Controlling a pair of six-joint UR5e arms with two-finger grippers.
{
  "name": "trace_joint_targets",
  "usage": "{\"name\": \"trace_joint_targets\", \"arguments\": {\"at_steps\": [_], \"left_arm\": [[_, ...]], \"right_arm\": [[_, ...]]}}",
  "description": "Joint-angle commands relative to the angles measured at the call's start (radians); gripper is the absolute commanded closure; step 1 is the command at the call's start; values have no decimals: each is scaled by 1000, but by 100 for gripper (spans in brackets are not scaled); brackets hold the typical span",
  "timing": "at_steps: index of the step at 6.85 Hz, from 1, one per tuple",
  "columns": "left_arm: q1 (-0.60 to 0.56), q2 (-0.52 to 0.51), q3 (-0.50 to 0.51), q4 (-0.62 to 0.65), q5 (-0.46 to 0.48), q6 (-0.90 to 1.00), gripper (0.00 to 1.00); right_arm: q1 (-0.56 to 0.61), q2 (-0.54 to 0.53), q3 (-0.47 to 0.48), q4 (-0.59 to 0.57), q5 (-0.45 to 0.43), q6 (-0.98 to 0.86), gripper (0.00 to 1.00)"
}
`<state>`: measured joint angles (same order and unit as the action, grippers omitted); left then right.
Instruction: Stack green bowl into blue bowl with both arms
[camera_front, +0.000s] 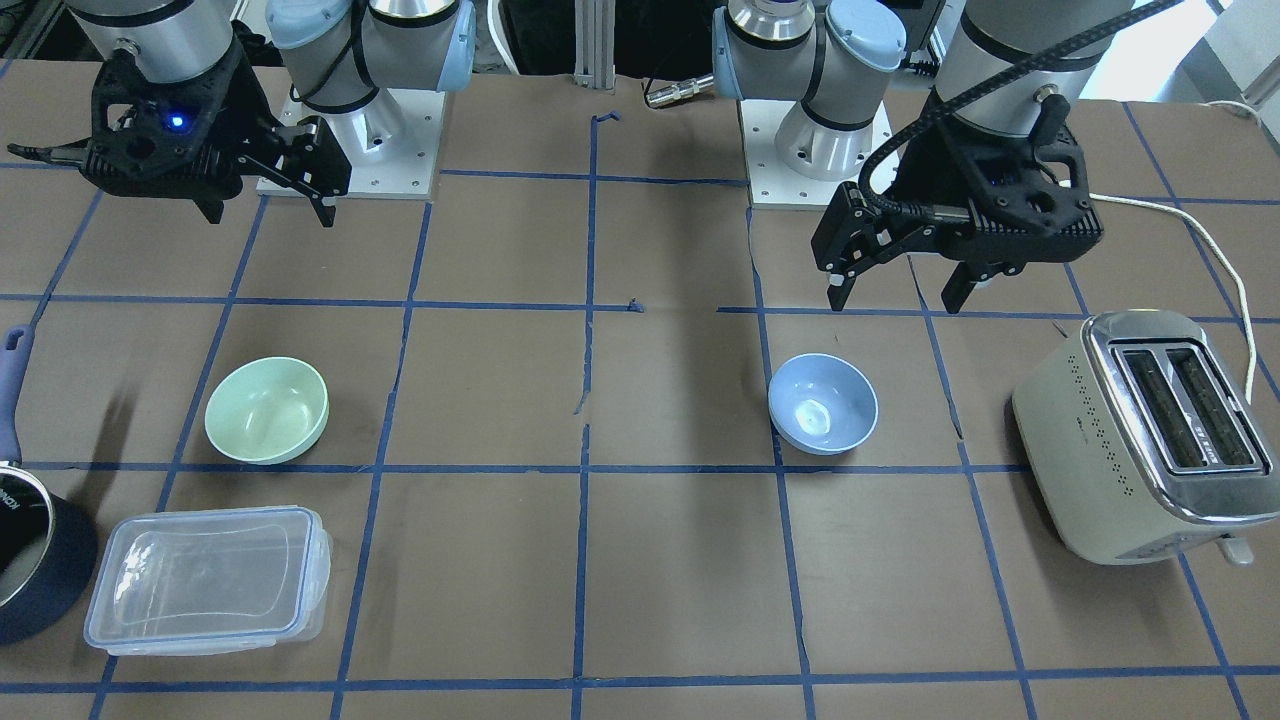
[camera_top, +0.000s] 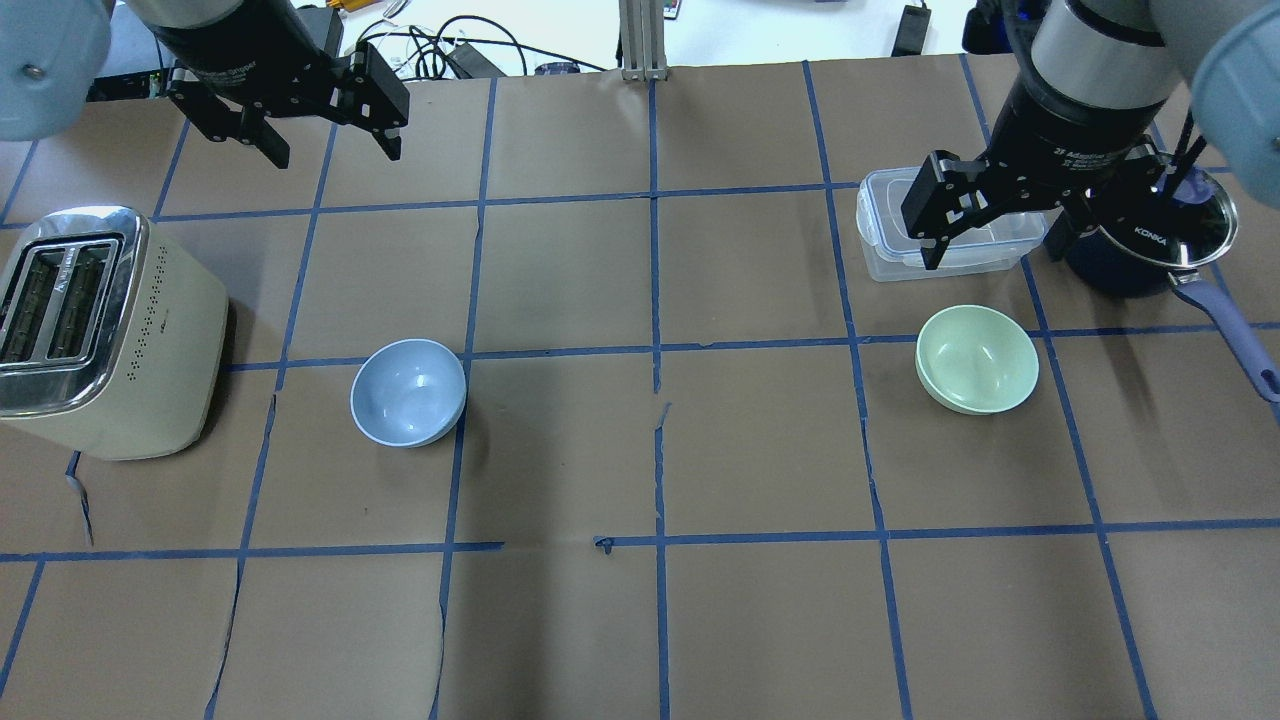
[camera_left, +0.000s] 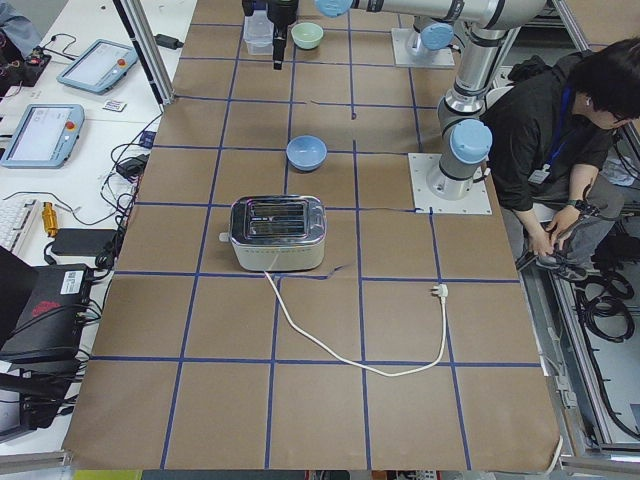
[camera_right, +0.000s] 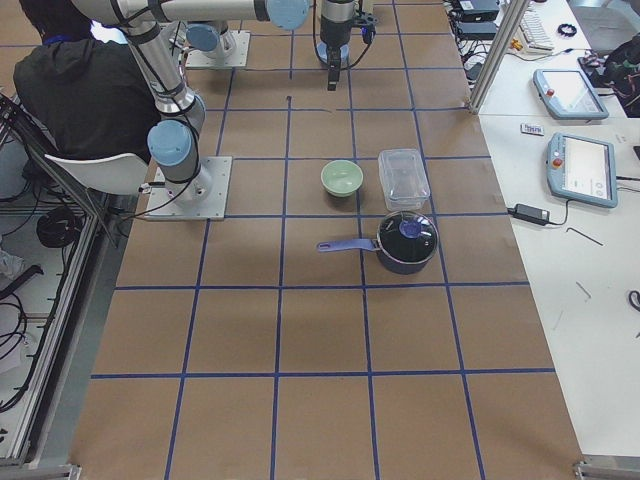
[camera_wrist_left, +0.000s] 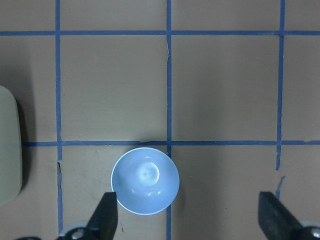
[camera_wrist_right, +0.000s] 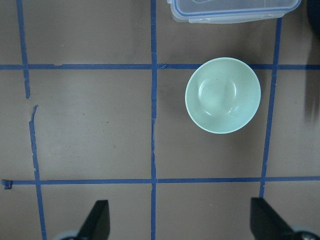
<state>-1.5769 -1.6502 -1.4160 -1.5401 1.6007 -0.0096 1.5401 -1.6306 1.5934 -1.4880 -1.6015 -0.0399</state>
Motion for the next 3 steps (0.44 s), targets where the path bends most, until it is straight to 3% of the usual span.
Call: {"name": "trace_joint_targets", "arguments": {"at_steps": [1, 3], "left_arm": [[0, -5, 2, 2, -5, 0, 0], [0, -2, 2, 2, -5, 0, 0]], "right_arm": [[0, 0, -1, 0, 3, -3, 0], [0, 0, -6, 0, -2, -12, 0]]}}
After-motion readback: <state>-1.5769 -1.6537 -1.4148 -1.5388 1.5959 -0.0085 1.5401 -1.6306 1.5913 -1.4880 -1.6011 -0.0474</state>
